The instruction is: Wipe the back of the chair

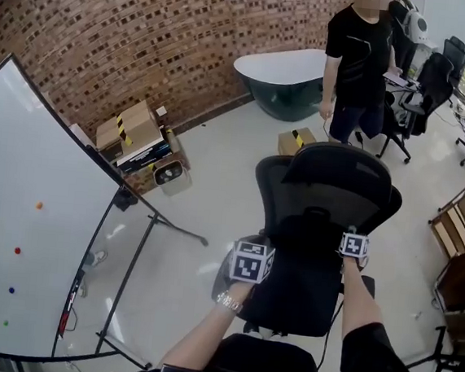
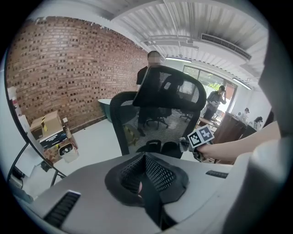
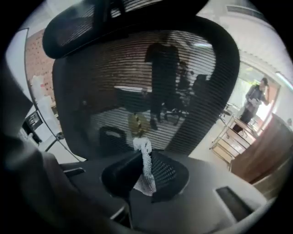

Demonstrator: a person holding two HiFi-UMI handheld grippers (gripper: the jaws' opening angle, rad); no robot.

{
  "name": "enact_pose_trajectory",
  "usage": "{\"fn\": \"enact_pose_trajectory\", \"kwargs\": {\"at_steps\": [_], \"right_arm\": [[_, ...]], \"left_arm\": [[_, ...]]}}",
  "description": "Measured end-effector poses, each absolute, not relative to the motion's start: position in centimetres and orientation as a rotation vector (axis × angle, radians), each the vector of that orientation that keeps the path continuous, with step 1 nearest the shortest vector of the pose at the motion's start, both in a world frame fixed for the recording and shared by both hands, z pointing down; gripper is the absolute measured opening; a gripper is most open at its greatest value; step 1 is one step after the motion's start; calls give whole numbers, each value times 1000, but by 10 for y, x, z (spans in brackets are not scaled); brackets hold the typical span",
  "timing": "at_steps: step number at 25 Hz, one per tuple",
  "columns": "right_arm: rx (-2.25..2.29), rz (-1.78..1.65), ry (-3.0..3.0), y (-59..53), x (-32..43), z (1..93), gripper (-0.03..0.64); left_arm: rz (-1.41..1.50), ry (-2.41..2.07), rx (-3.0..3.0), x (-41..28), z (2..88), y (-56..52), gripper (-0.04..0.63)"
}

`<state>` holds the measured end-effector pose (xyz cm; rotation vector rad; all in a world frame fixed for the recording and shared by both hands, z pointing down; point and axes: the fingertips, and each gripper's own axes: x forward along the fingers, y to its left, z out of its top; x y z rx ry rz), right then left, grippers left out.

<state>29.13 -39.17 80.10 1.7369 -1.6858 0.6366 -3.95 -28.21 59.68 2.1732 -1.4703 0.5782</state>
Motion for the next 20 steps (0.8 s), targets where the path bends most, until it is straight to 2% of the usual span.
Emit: {"fn": "enact_pose_trajectory", "kwargs": {"at_steps": [4,7,14,17,20], "right_arm": [[1955,752,-1625,-376,355,771,45],[1884,800,-1840,-390,287,751,44],[1575,599,-2122,-396,84,711,44],[1517,563,-2177,-384,48,701,44],[1569,562,-2225,-362,50,665,44]], "left_arm": [[582,-1437,2204,-23,597,-286,0],[587,-1418,2209,-16,601,-289,0],[569,-1442,2205,-16,592,-289,0],[555,-1477,2192,-29,586,-288,0],[532,-1522,2180,-39,581,-286,0]]}}
